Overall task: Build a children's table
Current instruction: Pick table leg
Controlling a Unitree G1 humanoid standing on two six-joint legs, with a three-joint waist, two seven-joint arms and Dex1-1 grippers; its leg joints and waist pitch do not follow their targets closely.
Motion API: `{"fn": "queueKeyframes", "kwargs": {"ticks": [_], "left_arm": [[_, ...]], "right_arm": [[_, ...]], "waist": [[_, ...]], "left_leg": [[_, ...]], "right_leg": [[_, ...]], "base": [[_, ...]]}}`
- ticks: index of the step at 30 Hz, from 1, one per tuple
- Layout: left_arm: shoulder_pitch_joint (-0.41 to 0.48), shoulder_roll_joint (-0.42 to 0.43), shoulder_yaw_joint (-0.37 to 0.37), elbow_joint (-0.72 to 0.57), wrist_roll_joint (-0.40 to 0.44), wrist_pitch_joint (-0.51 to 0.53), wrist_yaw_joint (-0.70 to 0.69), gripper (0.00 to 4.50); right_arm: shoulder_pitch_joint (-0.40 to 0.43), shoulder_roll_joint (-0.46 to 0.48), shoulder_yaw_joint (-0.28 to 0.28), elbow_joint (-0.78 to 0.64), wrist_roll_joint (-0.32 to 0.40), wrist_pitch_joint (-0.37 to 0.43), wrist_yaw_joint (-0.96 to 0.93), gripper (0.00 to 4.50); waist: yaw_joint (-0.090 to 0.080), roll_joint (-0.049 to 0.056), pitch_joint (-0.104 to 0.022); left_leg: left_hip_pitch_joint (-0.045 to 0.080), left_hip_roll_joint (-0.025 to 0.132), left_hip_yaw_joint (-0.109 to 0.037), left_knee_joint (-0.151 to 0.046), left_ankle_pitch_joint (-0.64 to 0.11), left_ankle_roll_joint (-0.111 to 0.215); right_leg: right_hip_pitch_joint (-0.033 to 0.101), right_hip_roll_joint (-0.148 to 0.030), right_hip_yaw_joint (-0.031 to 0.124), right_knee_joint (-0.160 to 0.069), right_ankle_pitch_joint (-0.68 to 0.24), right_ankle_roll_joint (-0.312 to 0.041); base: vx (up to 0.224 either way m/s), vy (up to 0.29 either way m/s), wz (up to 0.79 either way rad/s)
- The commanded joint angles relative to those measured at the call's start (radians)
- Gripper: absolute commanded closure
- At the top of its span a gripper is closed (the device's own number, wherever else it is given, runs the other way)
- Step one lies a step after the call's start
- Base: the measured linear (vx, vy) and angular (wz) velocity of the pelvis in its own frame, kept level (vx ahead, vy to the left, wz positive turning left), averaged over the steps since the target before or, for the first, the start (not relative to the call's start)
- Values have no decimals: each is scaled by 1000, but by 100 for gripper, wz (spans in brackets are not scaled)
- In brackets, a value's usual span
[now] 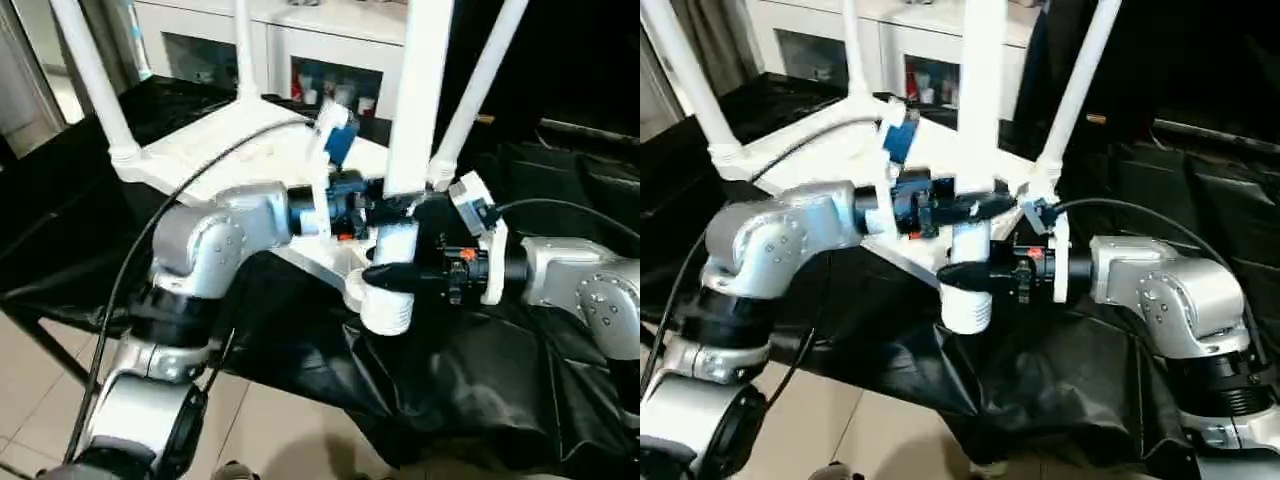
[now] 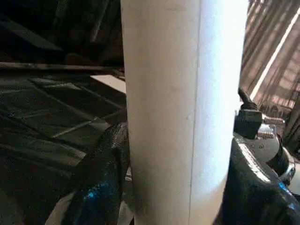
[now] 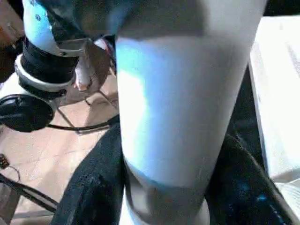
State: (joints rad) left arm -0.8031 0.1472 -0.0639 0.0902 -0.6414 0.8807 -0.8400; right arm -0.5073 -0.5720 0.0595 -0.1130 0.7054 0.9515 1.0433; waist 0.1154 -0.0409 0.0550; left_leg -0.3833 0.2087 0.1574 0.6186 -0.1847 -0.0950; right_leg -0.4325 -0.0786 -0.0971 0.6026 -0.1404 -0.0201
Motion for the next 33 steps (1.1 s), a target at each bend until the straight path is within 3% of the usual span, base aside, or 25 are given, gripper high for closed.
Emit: {"fn": "queueKeyframes", "kwargs": {"ticks": [1, 13, 14, 18, 20, 25, 33], "left_arm": [[-38, -6, 40, 10, 8, -32, 41, 149], [-75, -15, 89, 44, -10, -67, 67, 141], [-77, -15, 91, 44, -16, -66, 63, 170], [-84, -16, 101, 47, -32, -54, 56, 181], [-85, -18, 106, 47, -34, -53, 60, 215], [-86, -25, 111, 54, -31, -87, 71, 247], [-74, -42, 127, 26, -52, -81, 82, 267]], "right_arm": [[1, -1, 7, -13, 14, 8, 2, 257], [6, 4, 11, -15, 7, 3, 0, 261], [6, 3, 12, -15, 6, 3, 0, 261], [5, 3, 14, -11, 1, -2, 2, 261], [4, 3, 15, -10, 0, -4, 2, 261], [6, -3, 21, -16, -12, -26, 12, 261], [9, -5, 29, -13, -39, -57, 4, 261]], "waist": [[6, -12, -78], [8, -11, -80], [7, -11, -80], [8, -10, -80], [7, -10, -79], [8, -11, -79], [8, -12, -79]], "left_leg": [[4, 8, 9, -65, -120, 24], [4, 9, 9, -65, -104, 30], [3, 9, 9, -65, -103, 30], [4, 10, 10, -65, -108, 29], [4, 10, 9, -65, -110, 28], [3, 9, 9, -65, -116, 27], [3, 9, 9, -64, -111, 29]], "right_leg": [[76, -54, 37, -81, -388, -68], [79, -54, 39, -72, -317, -102], [79, -53, 39, -71, -314, -103], [79, -55, 39, -71, -315, -109], [79, -54, 39, -72, -318, -107], [79, -55, 38, -75, -337, -97], [78, -54, 38, -75, -349, -87]], "base": [[0, 0, 0], [0, 0, 0], [0, 0, 0], [0, 0, 0], [0, 0, 0], [0, 0, 0], [0, 0, 0]]}}
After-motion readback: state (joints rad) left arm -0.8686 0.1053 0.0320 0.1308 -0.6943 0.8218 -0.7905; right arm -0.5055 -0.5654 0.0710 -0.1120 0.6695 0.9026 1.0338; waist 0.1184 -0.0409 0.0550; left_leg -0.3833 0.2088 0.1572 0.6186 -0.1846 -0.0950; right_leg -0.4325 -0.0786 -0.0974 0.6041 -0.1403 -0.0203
